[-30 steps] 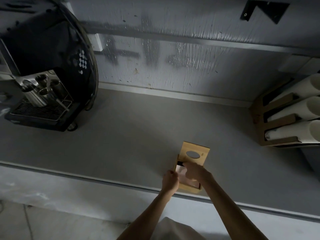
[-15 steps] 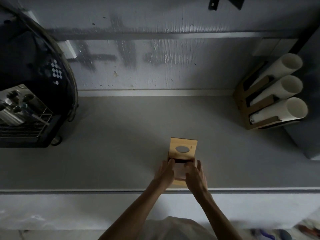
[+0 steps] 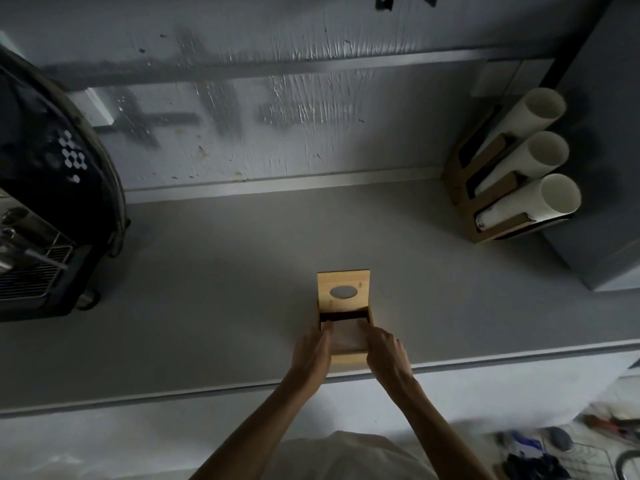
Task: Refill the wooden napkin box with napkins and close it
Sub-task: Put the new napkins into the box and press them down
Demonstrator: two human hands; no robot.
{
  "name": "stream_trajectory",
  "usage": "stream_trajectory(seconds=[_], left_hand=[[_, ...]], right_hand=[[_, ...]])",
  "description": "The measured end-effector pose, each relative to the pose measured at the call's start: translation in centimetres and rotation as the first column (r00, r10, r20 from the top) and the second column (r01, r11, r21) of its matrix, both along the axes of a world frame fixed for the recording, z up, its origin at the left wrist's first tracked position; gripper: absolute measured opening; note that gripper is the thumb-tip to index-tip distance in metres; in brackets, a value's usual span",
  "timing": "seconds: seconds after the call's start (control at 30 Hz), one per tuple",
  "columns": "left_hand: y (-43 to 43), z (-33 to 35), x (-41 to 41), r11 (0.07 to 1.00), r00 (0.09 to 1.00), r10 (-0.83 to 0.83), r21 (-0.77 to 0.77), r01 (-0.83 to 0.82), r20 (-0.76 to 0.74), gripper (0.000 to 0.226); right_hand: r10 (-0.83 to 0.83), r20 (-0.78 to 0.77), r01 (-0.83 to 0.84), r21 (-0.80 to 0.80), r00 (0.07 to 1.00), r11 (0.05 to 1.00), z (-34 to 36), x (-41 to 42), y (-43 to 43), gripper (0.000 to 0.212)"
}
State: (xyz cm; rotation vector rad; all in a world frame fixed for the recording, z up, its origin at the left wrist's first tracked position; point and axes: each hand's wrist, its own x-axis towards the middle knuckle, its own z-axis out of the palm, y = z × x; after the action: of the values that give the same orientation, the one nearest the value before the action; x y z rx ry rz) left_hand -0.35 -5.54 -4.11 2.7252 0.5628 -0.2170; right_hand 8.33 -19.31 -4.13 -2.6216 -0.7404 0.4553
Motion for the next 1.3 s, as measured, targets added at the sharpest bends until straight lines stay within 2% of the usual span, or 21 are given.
stream_trajectory(seconds=[0.17, 0.27, 0.4, 0.5, 0.6, 0.67, 0.73, 0.87, 1.0, 1.17, 1.3], left_hand=[[-0.2, 1.0, 0.6, 0.994, 0.991, 0.113, 0.001, -0.113, -0.074, 0.04], [0.2, 0.8, 1.0, 0.994, 0.985, 0.106, 0.022, -0.104, -0.137, 0.037], [-0.1, 1.1, 1.7, 0.994, 0.985, 0.106, -0.013, -0.109, -0.139, 0.052], [0.1, 1.2, 2.2, 0.993, 0.978, 0.096, -0.046, -0.107, -0.187, 0.052], [0.6, 1.6, 2.5, 0.992, 0.969, 0.081, -0.072, -0.101, -0.235, 0.046], [1.0, 2.1, 2.9, 0.987, 0.962, 0.042, -0.14, -0.082, -0.269, 0.05], [1.9, 2.5, 4.1, 0.954, 0.923, 0.061, -0.251, -0.167, -0.381, 0.059], [3.5, 2.7, 6.5, 0.85, 0.766, 0.068, -0.365, -0.38, -0.64, 0.06], [3.4, 3.6, 7.3, 0.786, 0.702, 0.094, -0.38, -0.488, -0.706, 0.049], [3.4, 3.3, 7.4, 0.755, 0.633, 0.081, -0.367, -0.543, -0.77, 0.012], [3.7, 2.8, 7.6, 0.726, 0.626, 0.091, -0.379, -0.574, -0.774, 0.009]], right_hand=[[0.029, 0.003, -0.029, 0.0, 1.0, 1.0, 0.3, 0.1, 0.0, 0.049], [0.035, -0.02, -0.036, -0.048, 0.999, 0.998, 0.1, 0.4, 0.1, 0.049], [0.014, -0.048, -0.017, -0.057, 0.999, 0.998, 0.3, 0.4, 0.6, 0.052], [0.03, -0.04, -0.034, -0.105, 0.999, 0.994, 0.7, 0.9, 1.2, 0.058], [-0.002, -0.053, -0.009, -0.192, 0.999, 0.981, 1.1, 1.0, 1.3, 0.049], [-0.013, -0.07, -0.002, -0.211, 0.997, 0.978, 1.6, 1.1, 1.3, 0.05], [0.015, -0.102, -0.039, -0.243, 0.995, 0.969, 2.3, 1.8, 1.7, 0.051], [0.005, -0.256, -0.119, -0.435, 0.967, 0.893, 3.3, 4.3, 4.4, 0.043], [-0.067, -0.347, -0.111, -0.469, 0.935, 0.876, 3.2, 5.7, 6.1, 0.041], [-0.103, -0.38, -0.089, -0.456, 0.919, 0.886, 2.2, 5.8, 6.2, 0.04], [-0.103, -0.364, -0.058, -0.404, 0.926, 0.913, 1.8, 5.8, 5.9, 0.037]])
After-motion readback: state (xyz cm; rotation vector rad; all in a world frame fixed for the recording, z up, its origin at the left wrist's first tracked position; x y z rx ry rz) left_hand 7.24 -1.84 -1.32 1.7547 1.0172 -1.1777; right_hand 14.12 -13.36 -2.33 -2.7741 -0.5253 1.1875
